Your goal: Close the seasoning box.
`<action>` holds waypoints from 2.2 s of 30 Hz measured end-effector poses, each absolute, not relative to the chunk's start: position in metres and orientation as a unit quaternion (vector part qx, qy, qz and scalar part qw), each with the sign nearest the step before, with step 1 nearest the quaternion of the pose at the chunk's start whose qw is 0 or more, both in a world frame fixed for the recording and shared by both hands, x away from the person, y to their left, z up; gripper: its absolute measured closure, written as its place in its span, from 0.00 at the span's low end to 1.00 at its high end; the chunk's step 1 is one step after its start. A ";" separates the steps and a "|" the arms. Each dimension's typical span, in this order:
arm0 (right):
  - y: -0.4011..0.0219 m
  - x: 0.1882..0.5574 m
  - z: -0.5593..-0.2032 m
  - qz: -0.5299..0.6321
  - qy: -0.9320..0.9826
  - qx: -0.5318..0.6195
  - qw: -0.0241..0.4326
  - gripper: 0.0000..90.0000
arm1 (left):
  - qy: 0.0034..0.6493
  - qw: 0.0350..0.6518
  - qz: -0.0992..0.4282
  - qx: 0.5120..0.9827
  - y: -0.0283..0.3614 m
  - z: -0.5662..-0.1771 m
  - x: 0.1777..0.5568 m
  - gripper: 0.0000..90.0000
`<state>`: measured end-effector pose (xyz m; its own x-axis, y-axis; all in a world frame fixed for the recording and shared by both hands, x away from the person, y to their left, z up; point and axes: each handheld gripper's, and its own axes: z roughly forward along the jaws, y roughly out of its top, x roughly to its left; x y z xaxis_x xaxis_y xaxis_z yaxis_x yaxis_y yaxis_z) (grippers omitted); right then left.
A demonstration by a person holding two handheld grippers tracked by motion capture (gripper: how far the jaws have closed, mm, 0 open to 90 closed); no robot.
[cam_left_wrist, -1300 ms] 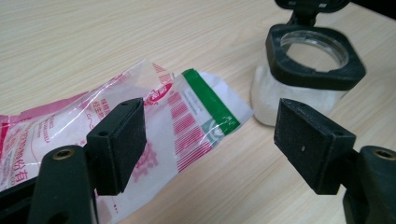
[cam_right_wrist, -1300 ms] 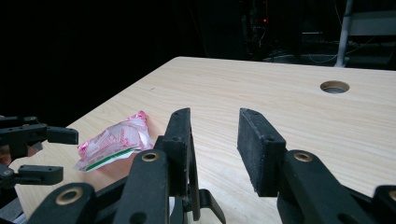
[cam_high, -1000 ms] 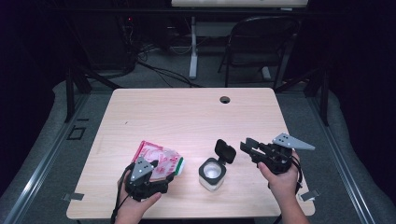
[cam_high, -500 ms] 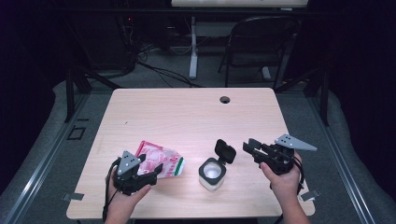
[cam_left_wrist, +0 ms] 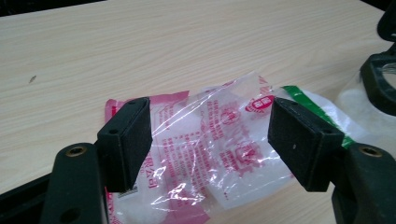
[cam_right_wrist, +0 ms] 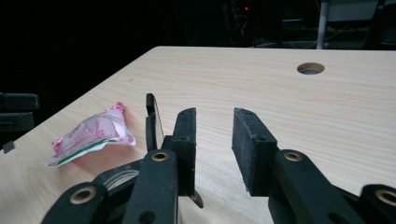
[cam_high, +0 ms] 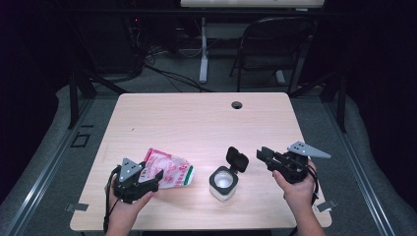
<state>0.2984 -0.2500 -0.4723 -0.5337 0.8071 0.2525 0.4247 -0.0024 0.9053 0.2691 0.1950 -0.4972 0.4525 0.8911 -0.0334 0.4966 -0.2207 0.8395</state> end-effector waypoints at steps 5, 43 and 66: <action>-0.251 0.301 -0.476 0.536 0.687 0.458 0.175 0.81 | 0.473 0.412 0.241 0.741 0.200 -0.500 0.271 0.35; -0.217 0.312 -0.492 0.513 0.725 0.437 0.143 0.98 | 0.532 0.393 0.245 0.709 0.237 -0.520 0.273 0.39; -0.207 0.303 -0.486 0.521 0.733 0.413 0.141 0.97 | 0.531 0.390 0.244 0.711 0.237 -0.524 0.277 0.39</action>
